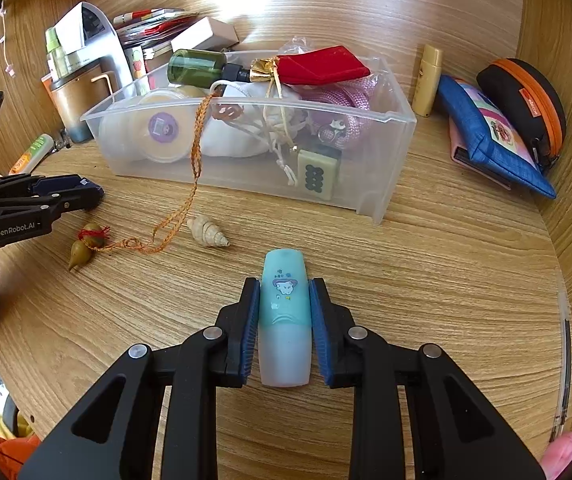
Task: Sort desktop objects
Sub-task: 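Lift the Max pack and mint tube and carry them over the clear box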
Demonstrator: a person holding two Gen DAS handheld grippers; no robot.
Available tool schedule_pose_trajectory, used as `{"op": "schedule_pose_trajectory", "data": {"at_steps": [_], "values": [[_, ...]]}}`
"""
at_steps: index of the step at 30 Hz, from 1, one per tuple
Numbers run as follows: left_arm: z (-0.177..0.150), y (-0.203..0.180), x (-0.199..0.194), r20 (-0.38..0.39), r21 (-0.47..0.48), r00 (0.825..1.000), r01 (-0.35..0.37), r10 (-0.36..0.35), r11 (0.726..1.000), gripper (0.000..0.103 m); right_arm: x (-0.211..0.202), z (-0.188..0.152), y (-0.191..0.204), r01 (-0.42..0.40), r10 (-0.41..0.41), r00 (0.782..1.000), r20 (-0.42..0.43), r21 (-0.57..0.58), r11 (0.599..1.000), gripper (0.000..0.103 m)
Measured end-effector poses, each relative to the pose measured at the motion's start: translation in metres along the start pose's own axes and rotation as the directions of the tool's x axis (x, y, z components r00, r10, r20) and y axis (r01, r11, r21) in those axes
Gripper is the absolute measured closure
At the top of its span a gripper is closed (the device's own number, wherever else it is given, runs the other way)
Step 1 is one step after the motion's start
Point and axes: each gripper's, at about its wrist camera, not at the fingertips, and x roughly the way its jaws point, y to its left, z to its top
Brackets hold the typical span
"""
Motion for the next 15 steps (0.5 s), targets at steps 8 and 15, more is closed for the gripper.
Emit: {"op": "schedule_pose_trajectory", "data": {"at_steps": [8,15], "values": [[0.006,-0.005,-0.015,0.037,-0.001,0.999,0.009,-0.009,1.000,0.056,-0.019,0.010,0.008,0.007,-0.006,0.998,0.055,-0.027,1.000,0.080],[0.017,-0.014,-0.037,0.103,0.030,0.995,0.005,-0.008,1.000,0.056,-0.035,0.025,0.017,0.001,0.004,0.993,0.115,-0.043,0.999,0.080]]}}
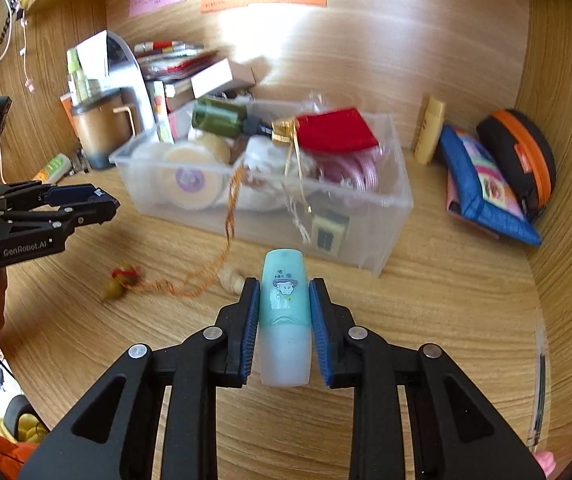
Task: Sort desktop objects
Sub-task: 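Lift the Max pack and mint tube and carry them over the clear box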
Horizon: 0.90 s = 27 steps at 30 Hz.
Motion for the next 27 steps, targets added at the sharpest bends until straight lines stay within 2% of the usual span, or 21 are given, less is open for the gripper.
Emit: {"op": "schedule_pose_trajectory", "data": {"at_steps": [6,15,27], "values": [[0.010,-0.004,-0.011,0.038,0.000,0.999,0.007,-0.007,1.000,0.056,-0.009,0.015,0.011,-0.031,0.032,0.998,0.055,-0.015,0.999,0.080],[0.023,0.001,-0.024,0.085,-0.018,0.996,0.001,0.000,1.000,0.056,-0.007,0.033,0.024,-0.096,0.099,0.991,0.090,-0.041,0.995,0.080],[0.050,0.001,-0.021,0.115,-0.022,0.993,0.015,-0.012,1.000,0.056,-0.003,0.064,0.016,-0.087,0.095,0.985,0.144,-0.055,0.995,0.080]]}}
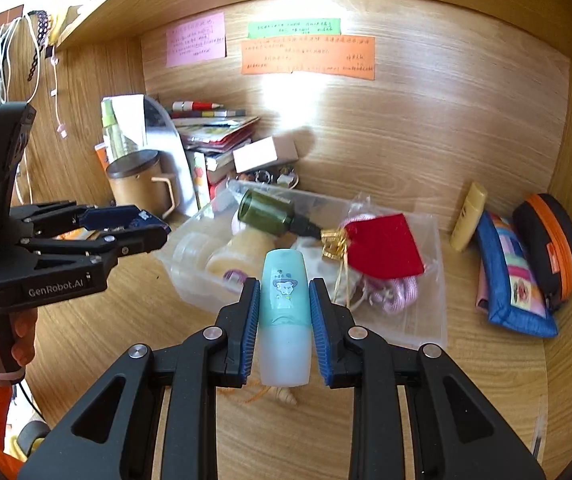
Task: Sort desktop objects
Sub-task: 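Lift the Max pack and mint tube and carry them over the clear box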
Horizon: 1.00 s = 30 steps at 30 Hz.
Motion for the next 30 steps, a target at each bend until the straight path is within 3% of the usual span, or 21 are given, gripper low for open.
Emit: {"op": "schedule_pose_trajectory", "data": {"at_steps": [30], "values": [[0.026,0.002,0.073,-0.066,-0.018,0.998,0.017,-0.019,1.000,0.056,0.093,0.030,-0.002,-0.029,0.024,0.994,-0.105,-0.053,0.998,0.080]]}}
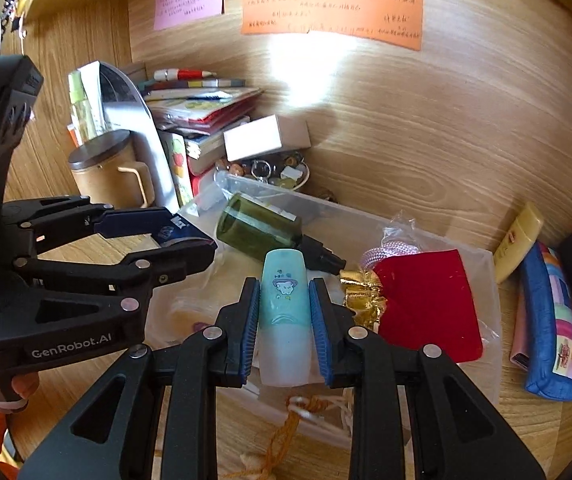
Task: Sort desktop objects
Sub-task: 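Lift the Max pack and mint tube and carry them over the clear box, then open both grippers to drop the pack and tube into the box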
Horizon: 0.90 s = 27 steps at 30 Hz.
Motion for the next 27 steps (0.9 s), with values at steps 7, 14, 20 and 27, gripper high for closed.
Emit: {"op": "schedule_pose_trajectory", "data": {"at_steps": [7,14,20,27], "values": [[-0.001,0.002,0.014,-0.025,-0.008,1.000,0.016,-0.016,1.000,0.056,0.008,0.000,-0.004,0.011,-0.011,1.000,-0.010,-0.001,1.000,0.080],[-0.001,0.001,0.015,-0.022,0.004,1.000,0.012,-0.012,1.000,0.056,0.015,-0.001,-0.004,-0.004,0.003,0.999,-0.035,-0.005,1.000,0.080],[-0.002,-0.002,0.016,-0.015,0.027,1.000,-0.010,0.010,1.000,0.056,0.015,-0.003,-0.001,0.028,-0.029,0.999,-0.025,-0.032,0.999,0.080],[-0.002,-0.004,0.017,0.001,0.043,1.000,-0.019,0.019,0.999,0.052,0.013,-0.003,-0.001,0.037,-0.038,0.999,-0.022,-0.041,0.998,0.080]]}}
